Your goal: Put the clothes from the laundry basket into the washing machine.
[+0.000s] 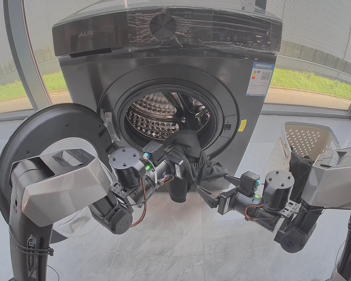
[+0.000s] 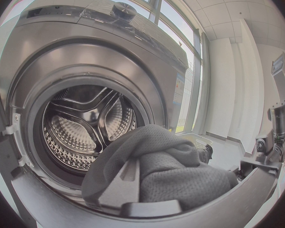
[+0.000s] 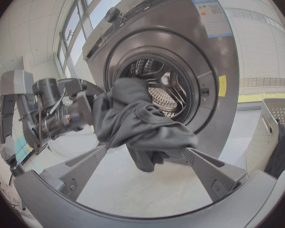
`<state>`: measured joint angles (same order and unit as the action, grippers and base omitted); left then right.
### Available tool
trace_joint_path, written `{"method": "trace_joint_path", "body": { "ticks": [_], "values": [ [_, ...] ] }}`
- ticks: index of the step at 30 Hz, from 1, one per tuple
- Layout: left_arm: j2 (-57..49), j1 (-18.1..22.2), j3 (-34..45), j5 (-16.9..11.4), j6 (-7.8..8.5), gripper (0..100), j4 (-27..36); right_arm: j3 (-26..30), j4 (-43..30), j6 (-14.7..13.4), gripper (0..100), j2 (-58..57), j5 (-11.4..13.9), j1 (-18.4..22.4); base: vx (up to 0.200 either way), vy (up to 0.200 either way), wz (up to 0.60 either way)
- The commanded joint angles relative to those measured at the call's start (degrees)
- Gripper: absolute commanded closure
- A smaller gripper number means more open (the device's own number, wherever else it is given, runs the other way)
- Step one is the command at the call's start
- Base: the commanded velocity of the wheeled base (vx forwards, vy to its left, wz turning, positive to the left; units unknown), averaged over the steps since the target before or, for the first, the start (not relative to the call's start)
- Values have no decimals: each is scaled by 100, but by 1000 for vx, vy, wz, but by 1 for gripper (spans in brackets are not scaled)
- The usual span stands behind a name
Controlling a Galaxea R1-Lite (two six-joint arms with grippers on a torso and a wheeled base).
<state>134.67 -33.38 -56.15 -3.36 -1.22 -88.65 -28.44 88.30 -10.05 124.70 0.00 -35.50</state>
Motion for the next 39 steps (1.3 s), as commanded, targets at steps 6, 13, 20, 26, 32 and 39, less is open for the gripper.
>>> {"method": "trace_joint_path", "body": {
  "ticks": [6, 13, 20, 26, 32, 39],
  "values": [
    [-582, -20, 131, 187, -28, 100, -12, 1455, 3, 345, 0, -745, 729, -36, 0, 0, 0],
    [-1830, -134, 1229, 714, -608, 100, -12, 2071, 3, 512, 0, -1571, 1362, 298, 0, 0, 0],
    [-3043, -213, 3260, 785, -739, 100, -12, 2123, 3, 679, 0, -1756, 1652, 922, 0, 0, 0],
    [-3008, -187, 3470, 820, -880, 100, -12, 2159, 3, 706, 0, -1694, 1661, 957, 0, 0, 0],
    [-2850, -134, 3462, 1110, -871, 100, -3, 2194, 3, 697, 0, -1659, 1644, 1010, 0, 0, 0],
    [-2850, -125, 3567, 1497, -731, 100, -3, 2202, 3, 671, 0, -1677, 1652, 1186, 0, 0, 0]
  ]
}}
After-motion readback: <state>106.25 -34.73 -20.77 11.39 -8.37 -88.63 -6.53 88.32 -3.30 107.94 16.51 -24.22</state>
